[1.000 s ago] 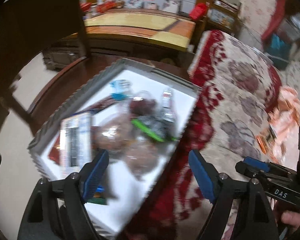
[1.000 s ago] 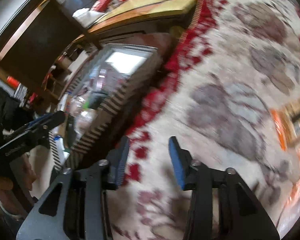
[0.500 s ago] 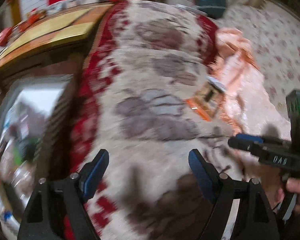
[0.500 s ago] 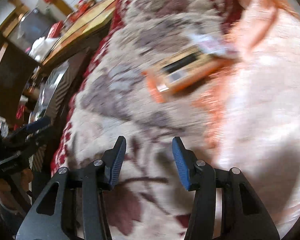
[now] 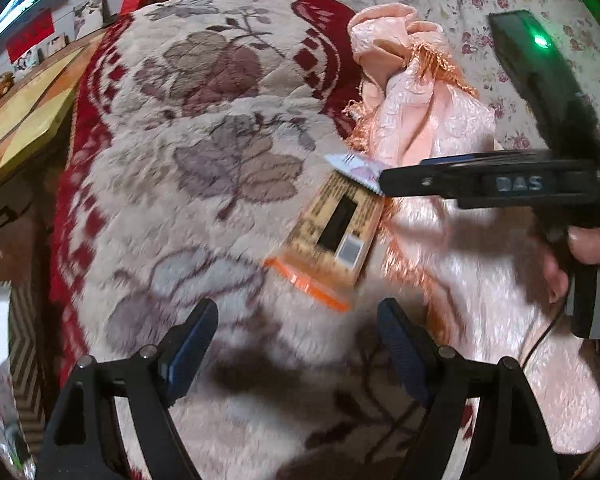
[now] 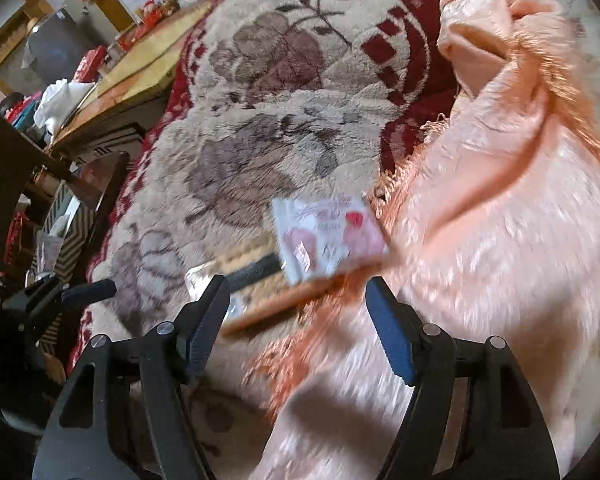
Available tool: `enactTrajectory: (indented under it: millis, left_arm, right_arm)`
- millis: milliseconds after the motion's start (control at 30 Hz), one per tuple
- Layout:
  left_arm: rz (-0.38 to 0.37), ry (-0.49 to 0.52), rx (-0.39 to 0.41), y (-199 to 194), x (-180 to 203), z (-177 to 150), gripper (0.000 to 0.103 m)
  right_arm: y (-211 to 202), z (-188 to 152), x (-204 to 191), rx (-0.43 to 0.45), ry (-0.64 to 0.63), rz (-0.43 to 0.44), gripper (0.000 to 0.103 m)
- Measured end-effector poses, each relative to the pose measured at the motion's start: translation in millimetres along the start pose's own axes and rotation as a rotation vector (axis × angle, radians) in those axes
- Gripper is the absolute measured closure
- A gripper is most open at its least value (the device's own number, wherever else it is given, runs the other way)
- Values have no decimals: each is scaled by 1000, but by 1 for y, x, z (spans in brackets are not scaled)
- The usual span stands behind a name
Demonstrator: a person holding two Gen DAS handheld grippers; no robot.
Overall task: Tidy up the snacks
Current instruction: 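Move both tools back to the blanket toward the biscuit pack and strawberry packet, then grasp the tan biscuit pack with the left tool while the right tool grasps the pink strawberry packet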
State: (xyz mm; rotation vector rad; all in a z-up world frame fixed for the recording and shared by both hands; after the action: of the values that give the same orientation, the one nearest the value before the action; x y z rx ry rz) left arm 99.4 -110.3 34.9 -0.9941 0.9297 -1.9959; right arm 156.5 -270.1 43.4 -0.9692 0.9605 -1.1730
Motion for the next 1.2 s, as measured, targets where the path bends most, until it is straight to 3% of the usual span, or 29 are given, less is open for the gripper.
enactTrajectory:
  millis: [300,567,633,700,867,933,1033,1133,1200]
  left_arm:
    - [-32,73,-85,55,10,32,19]
    - [8,74,-114,91,7,51,20]
    - [35,77,-114,94,7,51,38]
    - [49,88,-110,90,3,49,45]
    - [73,38,-94,59,-23,37,47]
    - [112,10,-88,46,-38,29,47]
    - [89,-49,-68,28,-57,19,47]
    - [104,-77,-54,21,-66,16,47]
    - [103,-87,-51,20,-69,15,47]
  right_arm:
    - [0,11,23,3,45,-5,32]
    - [17,8,35,-24,82,8,32]
    - [19,8,38,-28,94,15,32]
    - [21,8,39,-37,97,26,32]
    - [31,10,34,-83,66,24,32]
    - [31,14,28,-71,31,31,32]
    - [27,24,8,-21,-97,62,32]
    - [30,36,-12,19,-241,12,21]
    - [38,42,-21,18,-313,-5,21]
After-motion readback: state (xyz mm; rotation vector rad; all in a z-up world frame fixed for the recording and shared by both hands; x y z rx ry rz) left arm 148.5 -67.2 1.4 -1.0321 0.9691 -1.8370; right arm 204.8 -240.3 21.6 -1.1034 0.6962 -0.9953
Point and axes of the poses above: each gripper's, at about its wrist camera, not at the fingertips, and y roughly the way its jaws point, x to its right, z to its top, the point moved 3 cm from there along y, roughly the way its jaws point, and after that the axes turned 15 degrees about -z, right-handed, at the moved point
